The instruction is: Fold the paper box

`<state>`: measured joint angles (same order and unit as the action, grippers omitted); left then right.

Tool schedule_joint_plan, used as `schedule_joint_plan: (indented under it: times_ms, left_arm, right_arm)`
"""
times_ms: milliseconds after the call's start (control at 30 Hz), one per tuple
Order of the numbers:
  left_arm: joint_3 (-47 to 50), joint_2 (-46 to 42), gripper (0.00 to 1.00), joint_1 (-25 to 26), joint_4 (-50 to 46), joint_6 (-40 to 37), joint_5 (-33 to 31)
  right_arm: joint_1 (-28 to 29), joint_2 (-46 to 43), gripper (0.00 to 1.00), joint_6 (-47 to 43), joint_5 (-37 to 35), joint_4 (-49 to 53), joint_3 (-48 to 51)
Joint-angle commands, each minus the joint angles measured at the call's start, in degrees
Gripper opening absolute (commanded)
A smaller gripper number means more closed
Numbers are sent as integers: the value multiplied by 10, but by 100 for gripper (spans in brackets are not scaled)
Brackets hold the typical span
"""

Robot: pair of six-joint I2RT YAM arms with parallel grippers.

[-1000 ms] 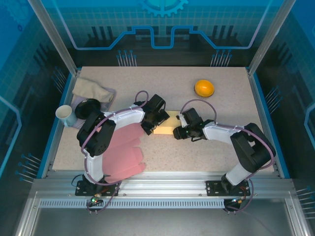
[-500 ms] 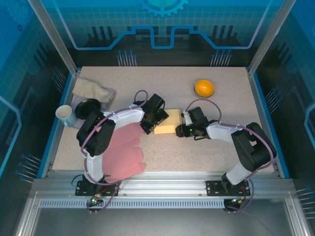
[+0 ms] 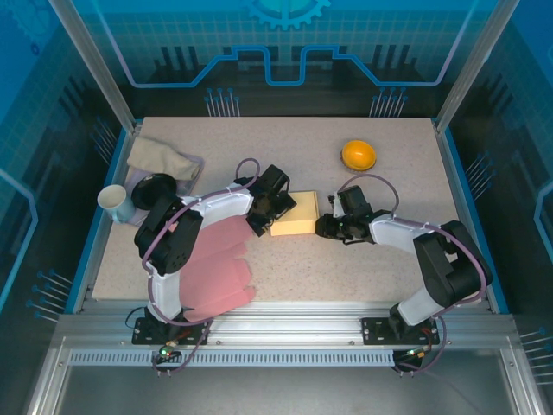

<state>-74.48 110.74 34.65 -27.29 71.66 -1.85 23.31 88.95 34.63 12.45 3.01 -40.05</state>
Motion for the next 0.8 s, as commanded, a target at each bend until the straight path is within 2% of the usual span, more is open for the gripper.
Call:
schedule_joint_plan:
  times_ms: [0, 167, 267, 500, 767]
  left_arm:
    - [6, 18, 99, -9, -72, -7, -26]
    - [6, 17, 98, -7, -72, -5, -24]
    - [5, 18, 99, -6, -72, -6, -20]
    - [6, 22, 98, 10, -67, -4, -2]
    - [-22, 22, 98, 38, -71, -11, 18]
  right_arm:
    - [-4, 6, 23, 22, -5, 5, 2]
    - [-4, 38, 21, 28, 0, -18, -5]
    - [-3, 59, 15, 34, -7, -37, -7]
    - [-5, 80, 15, 60, -7, -107, -13]
    - [-15, 98, 16, 78, -2, -94, -50]
